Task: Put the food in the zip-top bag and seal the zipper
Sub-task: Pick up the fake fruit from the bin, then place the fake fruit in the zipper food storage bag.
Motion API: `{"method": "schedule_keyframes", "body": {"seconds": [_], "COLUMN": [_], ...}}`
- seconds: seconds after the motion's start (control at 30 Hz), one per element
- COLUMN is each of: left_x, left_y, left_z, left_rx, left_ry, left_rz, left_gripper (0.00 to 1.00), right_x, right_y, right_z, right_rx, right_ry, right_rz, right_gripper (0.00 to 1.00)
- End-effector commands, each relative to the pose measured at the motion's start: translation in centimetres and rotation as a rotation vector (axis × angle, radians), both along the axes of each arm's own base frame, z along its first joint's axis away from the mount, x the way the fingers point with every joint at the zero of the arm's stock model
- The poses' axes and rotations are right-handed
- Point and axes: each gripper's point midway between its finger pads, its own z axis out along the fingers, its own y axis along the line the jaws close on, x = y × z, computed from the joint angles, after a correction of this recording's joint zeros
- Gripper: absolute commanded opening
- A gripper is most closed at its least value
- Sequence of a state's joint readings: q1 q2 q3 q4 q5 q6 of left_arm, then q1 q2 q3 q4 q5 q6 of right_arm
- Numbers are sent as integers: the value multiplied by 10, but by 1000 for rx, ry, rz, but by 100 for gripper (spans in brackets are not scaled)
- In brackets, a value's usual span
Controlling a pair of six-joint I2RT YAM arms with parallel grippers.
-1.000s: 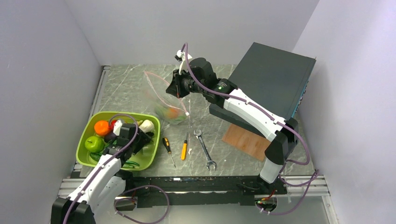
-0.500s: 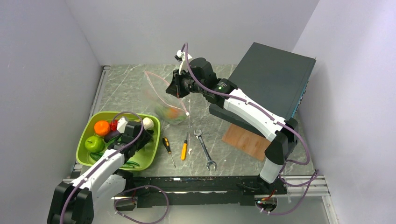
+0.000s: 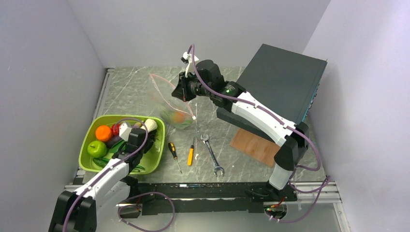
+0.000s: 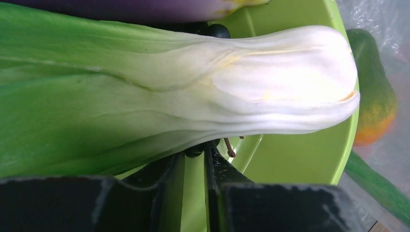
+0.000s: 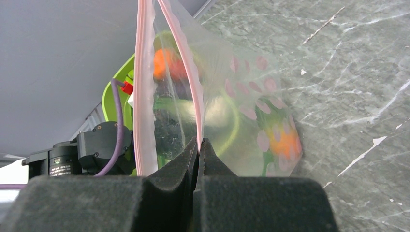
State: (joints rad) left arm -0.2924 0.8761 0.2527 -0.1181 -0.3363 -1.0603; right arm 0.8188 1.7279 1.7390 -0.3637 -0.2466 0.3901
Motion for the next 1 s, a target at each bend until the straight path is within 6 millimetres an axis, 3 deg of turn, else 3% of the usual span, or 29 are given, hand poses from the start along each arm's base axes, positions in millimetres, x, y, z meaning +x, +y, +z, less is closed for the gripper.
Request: {"method": "schedule_keyframes", "body": {"seconds": [0.0, 0.17, 0.3, 0.67, 0.83, 0.97], "left_x": [0, -5, -13, -46, -56, -68], "left_y": [5, -1, -4, -17, -28, -42], "left_z": [11, 39, 75, 169, 232, 307], "left_rx": [15, 4, 5, -76, -93, -96], "left_ry": [-44, -90, -141, -328, -467, -649], "left_rz": [13, -54, -109, -229, -329, -445], "left_gripper": [17, 8, 0, 0, 0, 0], "right_x": [0, 0, -1, 0, -2, -3], "right_y": [3, 5, 5, 6, 6, 8], "right_z": [22, 20, 22, 23, 24, 24], "right_rx": [62, 62, 63, 64, 67, 66], "right_ry": [-42, -37, -39, -37, -35, -24], "right_rz": [12, 17, 18, 21, 25, 35], "right_gripper": [0, 0, 0, 0, 0, 0]}}
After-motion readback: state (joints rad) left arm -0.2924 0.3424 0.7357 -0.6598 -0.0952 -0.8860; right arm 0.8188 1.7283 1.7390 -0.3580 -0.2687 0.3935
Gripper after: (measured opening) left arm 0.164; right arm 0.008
